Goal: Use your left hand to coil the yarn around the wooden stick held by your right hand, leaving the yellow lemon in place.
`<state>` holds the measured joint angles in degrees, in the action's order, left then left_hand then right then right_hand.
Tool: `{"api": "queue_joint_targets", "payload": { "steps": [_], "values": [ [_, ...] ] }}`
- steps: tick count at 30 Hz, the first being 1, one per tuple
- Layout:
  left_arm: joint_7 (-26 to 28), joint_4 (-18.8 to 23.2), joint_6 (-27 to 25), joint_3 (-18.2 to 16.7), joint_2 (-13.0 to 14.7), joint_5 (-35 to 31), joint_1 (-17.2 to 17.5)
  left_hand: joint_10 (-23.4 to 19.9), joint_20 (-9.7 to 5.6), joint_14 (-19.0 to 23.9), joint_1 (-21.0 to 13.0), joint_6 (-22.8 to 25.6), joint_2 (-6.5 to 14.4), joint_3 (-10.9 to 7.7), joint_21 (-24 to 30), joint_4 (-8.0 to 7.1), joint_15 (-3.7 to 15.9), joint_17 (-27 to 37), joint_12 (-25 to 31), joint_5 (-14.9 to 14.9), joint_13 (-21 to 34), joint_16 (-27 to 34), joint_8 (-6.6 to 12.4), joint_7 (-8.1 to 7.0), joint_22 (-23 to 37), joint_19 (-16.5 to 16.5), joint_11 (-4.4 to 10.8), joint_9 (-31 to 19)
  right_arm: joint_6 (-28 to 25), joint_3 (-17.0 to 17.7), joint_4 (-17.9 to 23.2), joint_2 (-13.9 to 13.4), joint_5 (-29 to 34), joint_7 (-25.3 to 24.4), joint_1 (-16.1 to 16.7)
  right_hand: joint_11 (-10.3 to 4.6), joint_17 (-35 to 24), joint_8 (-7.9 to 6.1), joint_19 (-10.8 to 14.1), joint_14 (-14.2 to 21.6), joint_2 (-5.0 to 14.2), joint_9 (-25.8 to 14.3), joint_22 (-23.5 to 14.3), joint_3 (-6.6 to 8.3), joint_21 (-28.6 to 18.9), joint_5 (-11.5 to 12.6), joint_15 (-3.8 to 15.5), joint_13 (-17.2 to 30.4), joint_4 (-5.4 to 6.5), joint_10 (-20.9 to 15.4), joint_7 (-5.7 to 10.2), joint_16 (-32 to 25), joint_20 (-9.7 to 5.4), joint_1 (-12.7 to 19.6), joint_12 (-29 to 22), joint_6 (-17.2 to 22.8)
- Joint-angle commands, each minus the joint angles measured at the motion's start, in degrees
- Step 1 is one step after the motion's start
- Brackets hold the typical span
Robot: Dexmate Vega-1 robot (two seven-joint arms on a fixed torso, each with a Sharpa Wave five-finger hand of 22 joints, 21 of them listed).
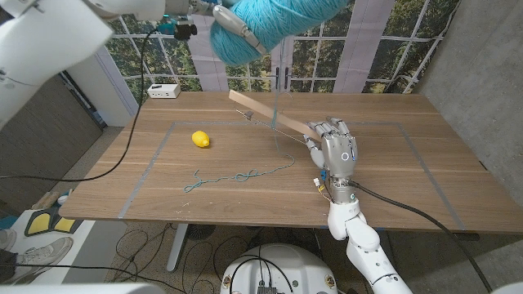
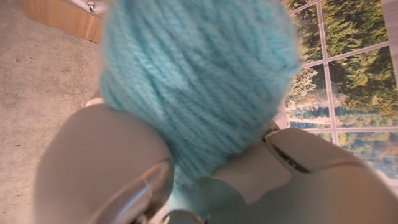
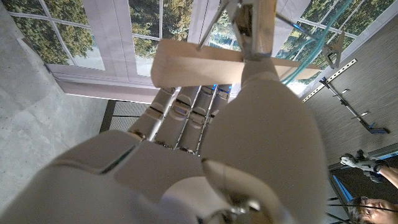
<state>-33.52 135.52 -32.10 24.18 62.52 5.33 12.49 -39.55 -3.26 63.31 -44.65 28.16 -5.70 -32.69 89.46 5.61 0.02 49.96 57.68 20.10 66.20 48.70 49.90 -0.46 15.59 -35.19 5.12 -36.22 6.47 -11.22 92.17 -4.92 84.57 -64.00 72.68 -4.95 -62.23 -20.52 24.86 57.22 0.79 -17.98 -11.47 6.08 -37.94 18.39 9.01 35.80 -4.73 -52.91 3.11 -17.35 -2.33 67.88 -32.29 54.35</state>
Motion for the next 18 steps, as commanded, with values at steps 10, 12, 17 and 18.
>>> {"api": "queue_joint_targets", "payload": {
  "steps": [10, 12, 17, 18],
  "values": [
    [2.45, 0.57, -10.58, 3.56, 2.18, -5.50, -5.59, -1.45, -5.33, 12.12, -15.01, 0.83, 15.55, -7.74, 0.43, -7.21, 11.97, 18.36, -0.11, -0.46, 0.22, -0.12, -0.28, -0.18, 0.20, 0.38, 0.64, 0.31, 2.08, -5.30, 6.33, -6.18, 2.94, 0.00, 2.24, -4.44, -0.42, 0.03, -0.54, 0.68, 7.79, -0.25, -0.02, -0.17, -0.67, 0.56, 4.37, 0.32, 0.24, -4.74, 7.04, 0.68, -9.16, 7.32, 0.27, 7.04],
    [2.48, 0.31, -11.08, 3.84, 2.18, -5.83, -5.68, -1.51, -5.31, 12.07, -15.02, 0.93, 15.61, -7.71, 0.46, -7.19, 11.96, 18.10, -0.18, -0.50, 0.12, -0.37, -0.31, -0.18, 0.22, 0.38, 0.67, 0.36, 2.96, -5.54, 7.10, -6.52, 3.12, 0.00, 2.57, -4.40, -0.47, 0.02, -0.61, 0.68, 7.76, -0.37, -0.01, -0.23, -0.75, 0.58, 4.37, 0.30, 0.25, -4.72, 7.08, 0.75, -9.16, 7.36, 0.35, 7.00],
    [0.87, 0.98, -14.21, 7.23, 2.73, -10.38, -7.82, -1.65, -5.32, 12.22, -14.99, 1.01, 15.57, -7.68, 0.45, -7.17, 11.97, 18.36, -0.20, -0.54, 0.10, -0.24, -0.33, -0.24, 0.22, 0.40, 0.70, 0.36, 6.91, -4.90, 8.76, -5.95, 2.90, 0.00, 3.59, -4.43, -0.55, 0.07, -0.71, 0.71, 7.79, -0.33, -0.01, -0.35, -0.90, 0.62, 4.33, 0.33, 0.35, -4.79, 7.13, 0.89, -9.17, 7.39, 0.45, 7.08],
    [0.62, 0.94, -14.62, 7.37, 2.84, -10.73, -7.90, -1.64, -5.32, 12.23, -14.98, 1.00, 15.56, -7.68, 0.42, -7.17, 11.96, 18.39, -0.13, -0.54, 0.25, -0.24, -0.34, -0.25, 0.18, 0.39, 0.78, 0.35, 8.21, -4.33, 8.93, -5.33, 2.81, 0.00, 3.84, -4.36, -0.56, 0.10, -0.72, 0.76, 7.82, -0.31, -0.01, -0.36, -0.92, 0.63, 4.35, 0.28, 0.37, -4.86, 7.09, 0.89, -9.17, 7.40, 0.48, 7.07]
  ]
}}
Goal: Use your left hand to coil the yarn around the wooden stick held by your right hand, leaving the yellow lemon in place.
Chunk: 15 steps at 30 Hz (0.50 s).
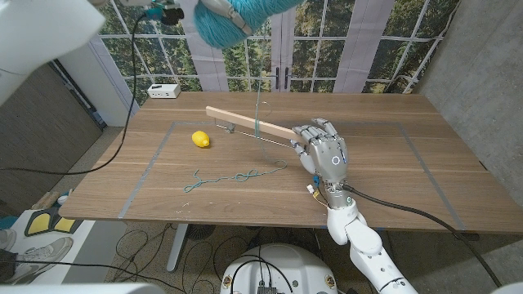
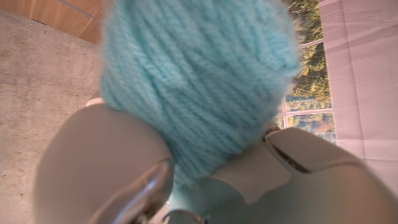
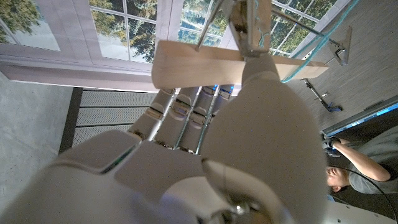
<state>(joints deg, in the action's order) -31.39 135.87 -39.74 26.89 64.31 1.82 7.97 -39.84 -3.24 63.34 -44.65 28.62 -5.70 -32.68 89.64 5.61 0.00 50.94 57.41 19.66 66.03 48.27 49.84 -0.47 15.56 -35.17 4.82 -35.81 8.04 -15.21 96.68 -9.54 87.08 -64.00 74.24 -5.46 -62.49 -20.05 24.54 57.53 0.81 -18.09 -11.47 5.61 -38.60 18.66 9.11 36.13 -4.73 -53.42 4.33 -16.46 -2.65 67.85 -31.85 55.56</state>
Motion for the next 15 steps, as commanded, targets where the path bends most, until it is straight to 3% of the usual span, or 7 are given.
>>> {"api": "queue_joint_targets", "payload": {
  "steps": [1, 5, 10, 15],
  "values": [
    [-1.53, 0.47, -7.09, 4.29, 1.08, -6.96, -3.08, -1.34, -5.34, 12.23, -14.98, 0.50, 15.56, -7.68, 0.22, -7.16, 11.99, 17.47, 0.15, -0.10, 0.43, 0.23, -0.32, -0.24, 0.18, 0.36, 1.01, -0.04, 7.62, 0.15, 4.70, -0.12, 0.37, 0.00, 2.58, -3.96, -0.33, -0.38, -0.43, 0.48, 7.82, -0.19, 0.00, 0.08, -0.30, 0.36, 4.25, 0.01, 0.39, -4.30, 5.90, 0.02, -8.85, 7.43, 0.05, 5.91],
    [-1.98, 0.74, -8.69, 4.95, 1.76, -8.93, -3.16, -1.31, -5.34, 12.08, -14.98, 0.50, 15.58, -7.69, 0.22, -7.12, 12.00, 17.38, 0.05, -0.13, 0.37, 0.04, -0.36, -0.30, 0.20, 0.39, 0.96, -0.07, 15.39, 3.86, 4.55, 4.39, -0.47, 0.00, 3.53, -4.05, -0.38, -0.35, -0.48, 0.48, 7.81, -0.24, 0.00, -0.02, -0.41, 0.38, 4.24, 0.14, 0.46, -4.35, 5.97, 0.12, -8.85, 7.41, 0.05, 5.87],
    [-2.94, 0.97, -9.62, 4.79, 2.64, -9.40, -2.55, -1.31, -5.35, 12.06, -14.96, 0.63, 15.57, -7.67, 0.21, -7.11, 11.98, 17.38, -0.03, -0.16, 0.32, -0.04, -0.37, -0.31, 0.21, 0.42, 0.93, -0.06, 26.22, 10.48, 3.41, 12.47, -1.03, 0.00, 4.16, -4.06, -0.48, -0.34, -0.54, 0.54, 7.82, -0.32, 0.00, -0.12, -0.58, 0.41, 4.26, 0.28, 0.52, -4.37, 5.96, 0.21, -8.86, 7.47, 0.09, 5.89],
    [-4.76, 1.68, -10.52, 5.84, 3.71, -10.98, -2.64, -1.35, -5.36, 12.18, -14.94, 0.56, 15.59, -7.65, 0.18, -7.09, 11.99, 17.48, -0.04, -0.20, 0.39, -0.02, -0.45, -0.25, 0.14, 0.43, 1.03, -0.07, 27.98, 13.72, 2.97, 15.91, -0.80, 0.00, 4.10, -4.08, -0.57, -0.32, -0.62, 0.57, 7.81, -0.37, 0.00, -0.22, -0.73, 0.44, 4.27, 0.26, 0.57, -4.44, 5.92, 0.31, -8.87, 7.54, 0.20, 5.90]
  ]
}}
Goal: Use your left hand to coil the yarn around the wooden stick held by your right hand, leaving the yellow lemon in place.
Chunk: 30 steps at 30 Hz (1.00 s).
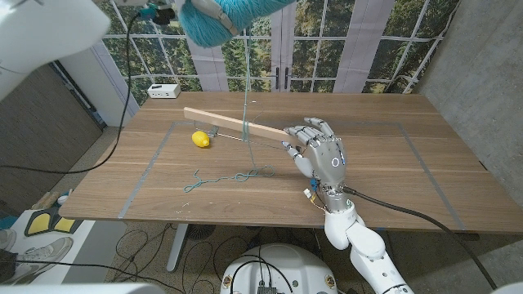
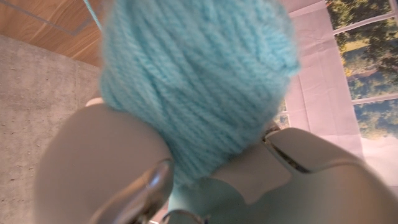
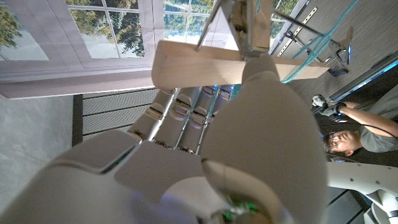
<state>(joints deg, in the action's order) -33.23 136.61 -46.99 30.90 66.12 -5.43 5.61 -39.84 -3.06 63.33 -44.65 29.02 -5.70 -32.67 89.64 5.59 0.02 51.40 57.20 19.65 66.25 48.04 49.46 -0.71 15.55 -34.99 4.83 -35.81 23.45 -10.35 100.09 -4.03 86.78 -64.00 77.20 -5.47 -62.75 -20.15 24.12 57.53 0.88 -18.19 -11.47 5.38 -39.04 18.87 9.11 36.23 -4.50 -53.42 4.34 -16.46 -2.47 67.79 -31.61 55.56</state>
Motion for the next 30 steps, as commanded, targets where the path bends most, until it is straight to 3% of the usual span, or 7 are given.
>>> {"api": "queue_joint_targets", "payload": {
  "steps": [1, 8, 11, 16, 20, 25, 30],
  "values": [
    [-2.75, 1.09, -3.28, 1.36, 2.11, -3.49, 0.34, -1.47, -5.46, 12.20, -14.95, 0.16, 15.61, -7.66, 0.25, -7.06, 11.98, 17.02, 0.06, -0.21, -0.03, 0.18, -0.08, -0.03, 0.25, 0.28, 0.96, -0.09, 12.69, 9.48, -0.64, 11.09, -0.67, 0.00, 1.04, -3.96, -0.32, -0.21, -0.21, 0.59, 7.78, -0.28, 0.00, 0.00, -0.33, 0.24, 4.24, 0.23, 0.37, -4.42, 5.97, 0.33, -9.06, 7.59, -0.04, 5.92],
    [-3.89, 1.48, -3.58, 0.76, 3.51, -3.30, 1.94, -1.39, -5.54, 12.19, -14.91, 0.12, 15.59, -7.67, 0.22, -7.03, 11.98, 17.04, 0.09, -0.26, 0.25, 0.04, -0.17, -0.10, 0.29, 0.35, 1.03, -0.16, 18.28, 14.96, -4.54, 16.08, -6.60, 0.00, -1.26, -3.96, -0.45, -0.14, -0.25, 0.66, 7.83, -0.30, 0.00, -0.10, -0.55, 0.27, 4.24, 0.16, 0.43, -4.42, 5.76, 0.44, -9.04, 7.70, 0.16, 5.95],
    [-4.31, 1.28, -2.84, 0.13, 3.56, -2.46, 2.74, -1.34, -5.52, 12.26, -14.91, 0.19, 15.61, -7.66, 0.15, -7.00, 11.99, 17.09, -0.10, -0.28, 0.06, 0.03, -0.15, -0.08, 0.12, 0.27, 0.98, -0.23, 19.04, 15.35, -4.95, 16.33, -9.02, 0.00, -1.53, -3.84, -0.48, -0.11, -0.30, 0.61, 7.84, -0.33, 0.01, -0.20, -0.67, 0.27, 4.20, 0.36, 0.54, -4.39, 5.77, 0.58, -9.05, 7.66, 0.15, 5.98],
    [-5.27, 1.35, -2.45, -0.06, 3.72, -2.12, 3.16, -1.43, -5.51, 12.14, -14.92, 0.22, 15.65, -7.68, 0.19, -6.95, 11.98, 16.95, -0.01, -0.31, 0.25, -0.19, -0.23, 0.09, 0.17, 0.29, 0.94, -0.19, 15.94, 11.49, -5.05, 11.39, -17.00, 0.00, -1.51, -3.86, -0.55, -0.03, -0.34, 0.62, 7.88, -0.37, 0.02, -0.27, -0.82, 0.29, 4.25, 0.46, 0.59, -4.34, 5.62, 0.67, -9.05, 7.74, 0.22, 5.90],
    [-3.30, 1.38, -0.47, -3.75, 4.26, 1.57, 6.40, -1.56, -5.53, 12.28, -14.91, 0.15, 15.65, -7.67, 0.19, -6.93, 11.98, 17.04, -0.09, -0.34, 0.12, -0.15, -0.24, 0.08, 0.17, 0.29, 0.83, -0.33, 12.88, 8.70, -4.88, 7.59, -22.97, 0.00, -1.36, -3.91, -0.62, 0.00, -0.42, 0.64, 7.87, -0.49, 0.04, -0.34, -0.94, 0.31, 4.26, 0.46, 0.60, -4.44, 5.53, 0.76, -9.04, 7.85, 0.29, 5.85],
    [-2.22, 2.18, 0.21, -5.79, 5.14, 3.74, 8.09, -1.44, -5.55, 12.27, -14.92, 0.25, 15.68, -7.66, 0.21, -6.90, 11.98, 17.04, -0.01, -0.38, 0.40, -0.22, -0.25, 0.15, 0.15, 0.29, 0.84, -0.35, 9.90, 7.59, -4.81, 5.77, -26.71, 0.00, -1.24, -3.85, -0.68, 0.06, -0.48, 0.66, 7.87, -0.55, 0.05, -0.38, -1.04, 0.32, 4.27, 0.56, 0.60, -4.40, 5.53, 0.82, -9.03, 7.96, 0.33, 5.76],
    [-4.17, 2.93, -0.86, -3.68, 5.93, 2.65, 6.67, -1.43, -5.56, 12.56, -14.94, 0.20, 15.72, -7.61, 0.23, -6.82, 11.99, 17.00, -0.11, -0.45, 0.38, -0.27, -0.31, 0.22, 0.07, 0.26, 0.78, -0.43, 10.22, 7.15, -6.21, 5.00, -32.85, 0.00, -1.91, -3.78, -0.74, 0.16, -0.54, 0.62, 7.89, -0.49, 0.06, -0.46, -1.16, 0.34, 4.24, 0.62, 0.66, -4.41, 5.53, 0.93, -9.03, 8.00, 0.39, 5.82]
  ]
}}
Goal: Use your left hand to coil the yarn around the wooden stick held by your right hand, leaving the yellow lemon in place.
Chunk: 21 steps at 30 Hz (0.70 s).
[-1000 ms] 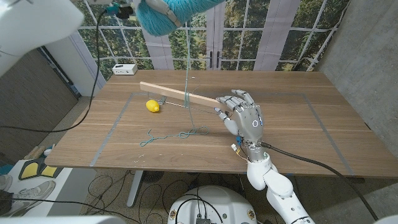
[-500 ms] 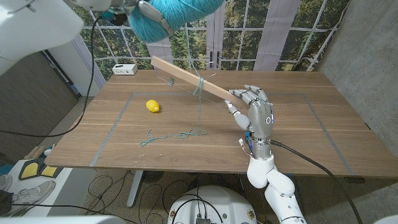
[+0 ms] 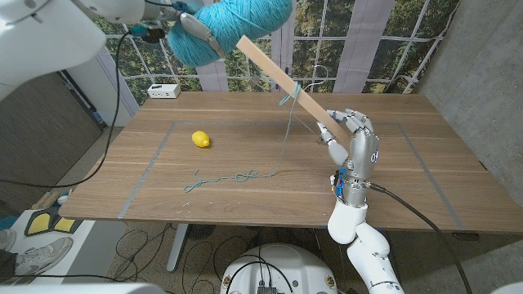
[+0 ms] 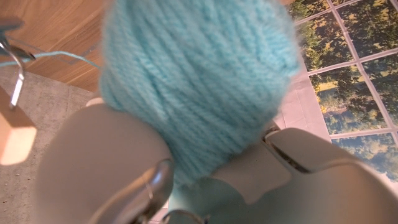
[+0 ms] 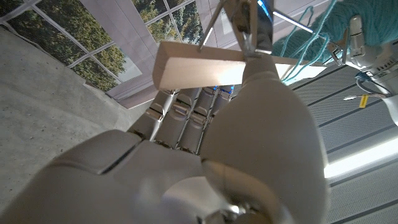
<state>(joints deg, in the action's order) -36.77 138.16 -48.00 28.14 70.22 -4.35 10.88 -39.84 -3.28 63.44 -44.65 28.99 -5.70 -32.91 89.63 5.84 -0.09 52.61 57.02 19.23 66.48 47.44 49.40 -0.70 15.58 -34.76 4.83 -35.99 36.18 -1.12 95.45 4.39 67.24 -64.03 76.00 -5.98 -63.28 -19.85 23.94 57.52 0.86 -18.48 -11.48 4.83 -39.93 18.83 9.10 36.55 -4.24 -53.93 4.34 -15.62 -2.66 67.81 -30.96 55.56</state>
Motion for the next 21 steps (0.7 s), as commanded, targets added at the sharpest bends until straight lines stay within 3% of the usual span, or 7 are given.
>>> {"api": "queue_joint_targets", "payload": {
  "steps": [1, 3, 8, 10, 21],
  "values": [
    [-1.58, 1.44, -0.36, -0.23, 1.96, 1.10, 0.73, -1.52, -5.35, 12.30, -14.94, 0.28, 15.72, -7.37, 0.26, -7.05, 12.09, 15.67, 0.06, -0.04, 0.10, 0.17, -0.30, 0.21, 0.08, 0.06, 0.75, -0.18, -2.14, -1.98, -1.77, -3.32, -14.26, 0.03, -0.80, -3.21, -0.22, -0.14, -0.38, 0.61, 7.91, -0.22, 0.07, 0.08, -0.30, 0.39, 4.24, 0.26, 0.41, -3.93, 5.51, 0.12, -8.84, 8.01, -0.23, 5.82],
    [-1.62, 1.38, -0.66, -0.81, 2.09, 1.91, 1.17, -1.54, -5.36, 12.43, -14.96, 0.27, 15.77, -7.36, 0.26, -7.02, 12.10, 15.63, -0.06, -0.08, -0.04, 0.12, -0.22, 0.39, 0.04, 0.03, 0.78, -0.40, -1.12, -1.65, -2.08, -3.07, -15.73, 0.03, -0.97, -3.07, -0.24, -0.10, -0.41, 0.63, 7.94, -0.24, 0.08, 0.05, -0.36, 0.39, 4.23, 0.19, 0.46, -4.03, 5.45, 0.15, -8.83, 8.01, -0.19, 5.77],
    [-4.68, 2.00, -2.41, 1.82, 2.70, -0.51, -0.72, -1.62, -5.34, 12.54, -15.01, 0.29, 15.78, -7.41, 0.34, -6.93, 12.11, 15.86, -0.04, -0.11, 0.06, 0.21, -0.26, 0.50, 0.11, -0.03, 0.74, -0.46, -0.20, 0.01, -1.70, -1.58, -15.37, 0.03, -1.16, -3.17, -0.31, -0.08, -0.43, 0.66, 7.92, -0.37, 0.10, -0.01, -0.47, 0.41, 4.23, 0.34, 0.45, -3.98, 5.42, 0.21, -8.82, 8.13, -0.16, 5.74],
    [-3.58, 2.14, -1.60, 0.45, 3.19, 0.53, 0.92, -1.68, -5.32, 12.49, -15.02, 0.20, 15.80, -7.42, 0.31, -6.90, 12.11, 15.77, 0.00, -0.14, 0.14, 0.10, -0.27, 0.36, 0.05, -0.08, 0.89, -0.56, -0.66, 0.20, -1.40, -1.55, -15.73, 0.03, -1.28, -3.19, -0.32, -0.07, -0.45, 0.66, 7.93, -0.38, 0.10, -0.05, -0.52, 0.42, 4.22, 0.45, 0.49, -3.89, 5.38, 0.25, -8.81, 8.13, -0.16, 5.77],
    [-6.86, 3.03, -1.12, 2.12, 3.83, -1.12, 1.65, -1.72, -5.28, 12.63, -15.17, 0.23, 15.92, -7.48, 0.38, -6.69, 12.15, 15.78, 0.05, -0.30, 0.45, -0.08, -0.31, 0.62, 0.06, -0.19, 0.71, -0.84, -0.36, 2.59, -0.91, 1.20, -17.43, 0.03, -2.66, -3.11, -0.41, 0.02, -0.54, 0.67, 7.91, -0.47, 0.14, -0.19, -0.74, 0.46, 4.22, 0.37, 0.56, -4.01, 5.33, 0.41, -8.81, 8.28, 0.02, 5.84]
  ]
}}
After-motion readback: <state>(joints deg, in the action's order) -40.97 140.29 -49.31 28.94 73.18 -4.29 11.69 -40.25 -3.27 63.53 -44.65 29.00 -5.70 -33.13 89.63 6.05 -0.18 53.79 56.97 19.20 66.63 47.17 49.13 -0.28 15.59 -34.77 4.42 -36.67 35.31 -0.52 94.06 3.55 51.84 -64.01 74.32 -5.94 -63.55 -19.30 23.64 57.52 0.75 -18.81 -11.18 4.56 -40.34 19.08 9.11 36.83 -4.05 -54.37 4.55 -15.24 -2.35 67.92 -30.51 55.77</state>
